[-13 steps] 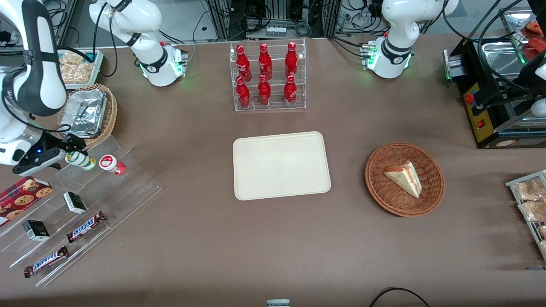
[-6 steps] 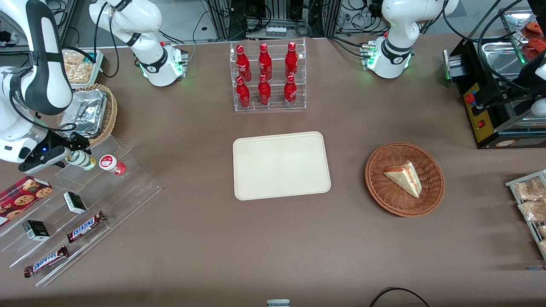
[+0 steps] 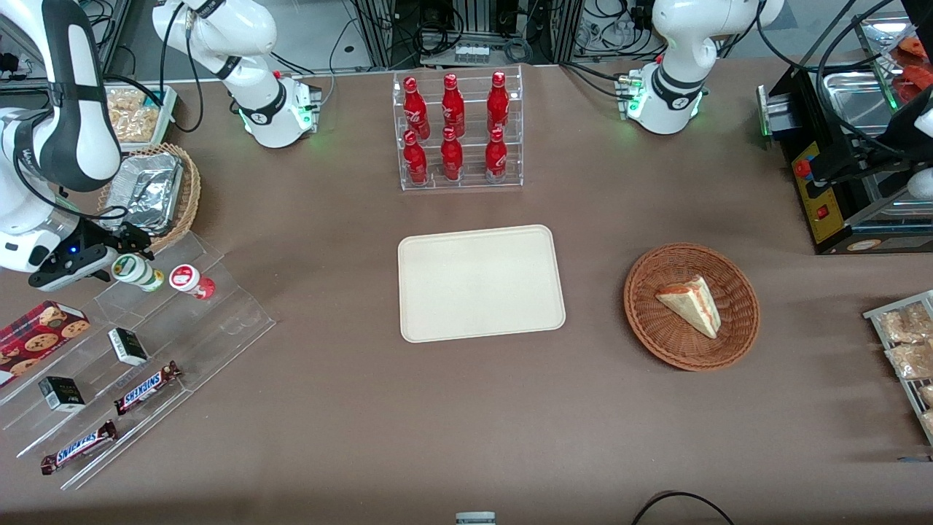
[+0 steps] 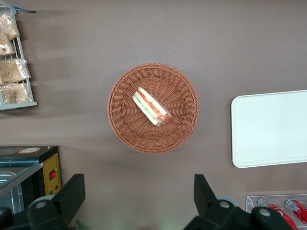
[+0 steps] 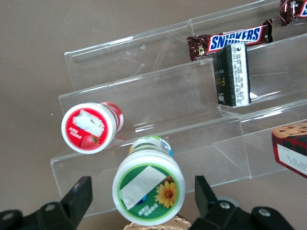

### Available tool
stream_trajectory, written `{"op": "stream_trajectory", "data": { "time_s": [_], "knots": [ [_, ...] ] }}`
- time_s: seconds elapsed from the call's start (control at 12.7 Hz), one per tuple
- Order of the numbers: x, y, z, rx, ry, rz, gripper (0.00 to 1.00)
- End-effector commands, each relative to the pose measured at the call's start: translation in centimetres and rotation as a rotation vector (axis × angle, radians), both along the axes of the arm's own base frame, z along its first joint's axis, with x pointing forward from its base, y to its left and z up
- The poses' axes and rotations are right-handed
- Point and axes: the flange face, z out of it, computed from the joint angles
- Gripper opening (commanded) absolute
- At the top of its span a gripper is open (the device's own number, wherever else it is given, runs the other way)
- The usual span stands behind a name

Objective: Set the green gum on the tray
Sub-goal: 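Close the right gripper around the green-and-white gum bottle, then lift the gum bottle and carry it over the cream tray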

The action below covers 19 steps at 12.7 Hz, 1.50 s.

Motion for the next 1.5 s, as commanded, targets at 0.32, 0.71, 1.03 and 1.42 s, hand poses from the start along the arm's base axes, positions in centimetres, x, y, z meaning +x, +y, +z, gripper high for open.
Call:
{"op": "stream_trajectory", "data": {
  "time_s": [0.32,0.71,1.03,1.42],
  "knots": [
    [-0.3,0.2,0.5,0.006,-0.03,0.006,0.0],
    [1.1,0.9,5.9,0.031,0.031,0.022,0.0],
    [3.3,9.4,13.5,0.041,0.126,-0.014,0.0],
    [3.8,28.9,14.8,0.006,0.143,-0.233,0.0]
  ]
}}
